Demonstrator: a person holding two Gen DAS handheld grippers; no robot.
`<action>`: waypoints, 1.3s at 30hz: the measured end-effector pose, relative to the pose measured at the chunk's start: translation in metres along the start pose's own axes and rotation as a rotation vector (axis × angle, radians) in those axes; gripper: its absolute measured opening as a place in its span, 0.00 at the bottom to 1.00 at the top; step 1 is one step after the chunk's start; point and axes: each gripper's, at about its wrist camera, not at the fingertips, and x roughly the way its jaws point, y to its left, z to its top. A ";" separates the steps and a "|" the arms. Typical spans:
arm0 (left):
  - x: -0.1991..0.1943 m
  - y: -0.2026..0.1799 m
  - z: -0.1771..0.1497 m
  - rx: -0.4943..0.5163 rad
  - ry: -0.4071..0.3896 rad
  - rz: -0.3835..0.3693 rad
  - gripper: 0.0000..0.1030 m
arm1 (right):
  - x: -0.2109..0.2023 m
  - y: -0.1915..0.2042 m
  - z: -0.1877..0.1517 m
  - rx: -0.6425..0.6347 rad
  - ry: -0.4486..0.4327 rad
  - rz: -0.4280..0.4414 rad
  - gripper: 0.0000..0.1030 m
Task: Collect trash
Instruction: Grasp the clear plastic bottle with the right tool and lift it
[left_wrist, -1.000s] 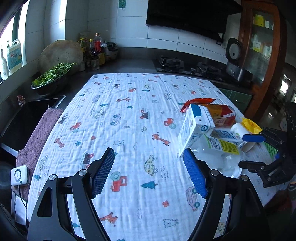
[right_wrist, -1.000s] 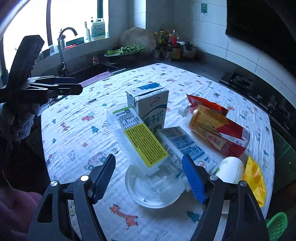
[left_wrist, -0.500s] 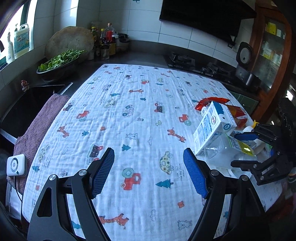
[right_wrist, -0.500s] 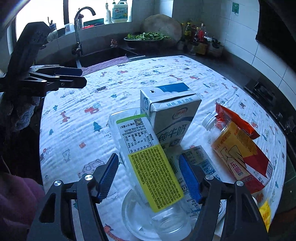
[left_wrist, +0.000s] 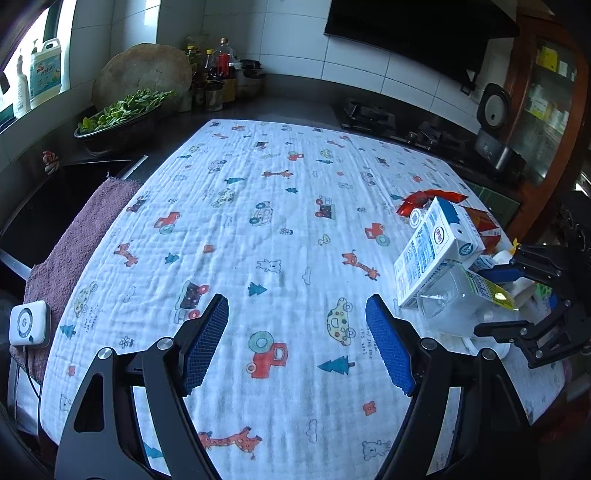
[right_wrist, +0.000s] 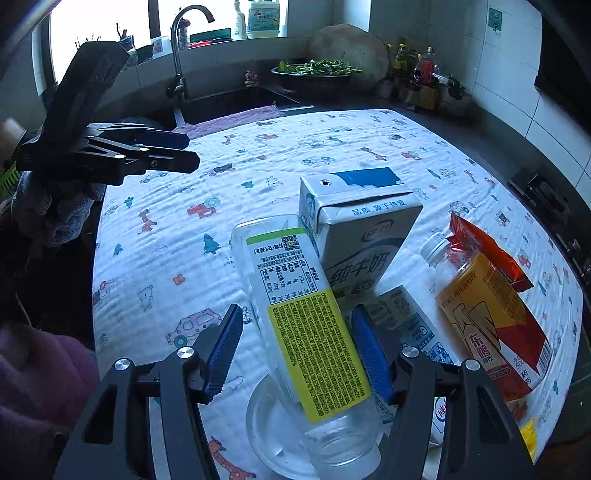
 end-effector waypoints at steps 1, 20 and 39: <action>0.000 -0.001 0.000 0.002 0.000 0.001 0.74 | 0.001 0.001 0.000 -0.006 0.003 0.001 0.58; -0.002 -0.005 0.001 0.019 -0.003 -0.004 0.74 | 0.008 -0.002 -0.006 -0.033 0.064 0.004 0.50; 0.002 -0.086 0.012 0.163 -0.048 -0.156 0.74 | -0.083 -0.002 -0.043 0.233 -0.164 -0.145 0.43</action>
